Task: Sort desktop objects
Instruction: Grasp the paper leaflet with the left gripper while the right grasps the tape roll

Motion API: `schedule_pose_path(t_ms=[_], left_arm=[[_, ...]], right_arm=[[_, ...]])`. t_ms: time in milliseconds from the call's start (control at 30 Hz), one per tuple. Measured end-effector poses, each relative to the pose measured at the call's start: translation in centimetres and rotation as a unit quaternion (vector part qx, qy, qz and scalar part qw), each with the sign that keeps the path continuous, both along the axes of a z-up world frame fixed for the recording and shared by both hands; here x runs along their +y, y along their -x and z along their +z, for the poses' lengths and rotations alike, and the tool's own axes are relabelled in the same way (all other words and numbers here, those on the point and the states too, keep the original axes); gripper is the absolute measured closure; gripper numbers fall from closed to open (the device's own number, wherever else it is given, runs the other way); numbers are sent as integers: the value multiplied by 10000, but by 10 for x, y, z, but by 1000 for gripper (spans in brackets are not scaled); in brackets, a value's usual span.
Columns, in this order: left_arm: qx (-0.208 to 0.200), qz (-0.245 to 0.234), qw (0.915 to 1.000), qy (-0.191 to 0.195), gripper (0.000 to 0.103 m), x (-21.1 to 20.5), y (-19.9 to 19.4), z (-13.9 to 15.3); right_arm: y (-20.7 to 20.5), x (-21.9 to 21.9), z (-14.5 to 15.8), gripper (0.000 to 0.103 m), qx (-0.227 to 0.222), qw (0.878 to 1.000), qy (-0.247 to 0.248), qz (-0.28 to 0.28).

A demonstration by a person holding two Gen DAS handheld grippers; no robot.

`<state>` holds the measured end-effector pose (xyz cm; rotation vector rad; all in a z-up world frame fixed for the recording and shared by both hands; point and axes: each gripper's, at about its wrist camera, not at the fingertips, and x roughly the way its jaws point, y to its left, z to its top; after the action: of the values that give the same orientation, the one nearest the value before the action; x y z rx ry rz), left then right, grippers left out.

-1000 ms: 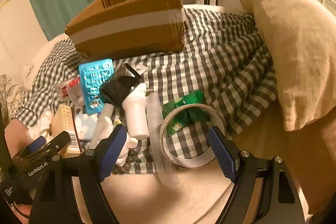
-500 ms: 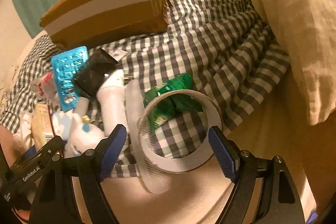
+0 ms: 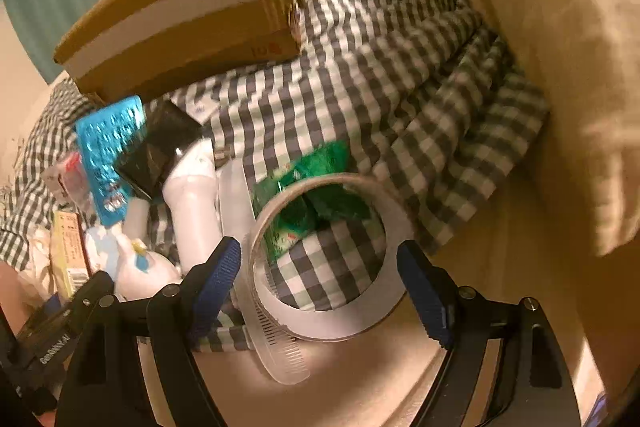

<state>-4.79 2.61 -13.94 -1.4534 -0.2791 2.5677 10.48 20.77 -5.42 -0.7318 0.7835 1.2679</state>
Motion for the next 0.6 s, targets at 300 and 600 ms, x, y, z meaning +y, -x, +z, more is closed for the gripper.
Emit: schedule_pose_path(t_ms=[300, 600], left_arm=[[271, -57, 9996, 3, 13, -8, -9, 12], [254, 58, 9997, -11, 13, 2, -7, 9]], right_arm=[[-10, 7, -12, 15, 201, 9994, 220, -154], [-16, 6, -15, 17, 379, 9988, 233, -217]])
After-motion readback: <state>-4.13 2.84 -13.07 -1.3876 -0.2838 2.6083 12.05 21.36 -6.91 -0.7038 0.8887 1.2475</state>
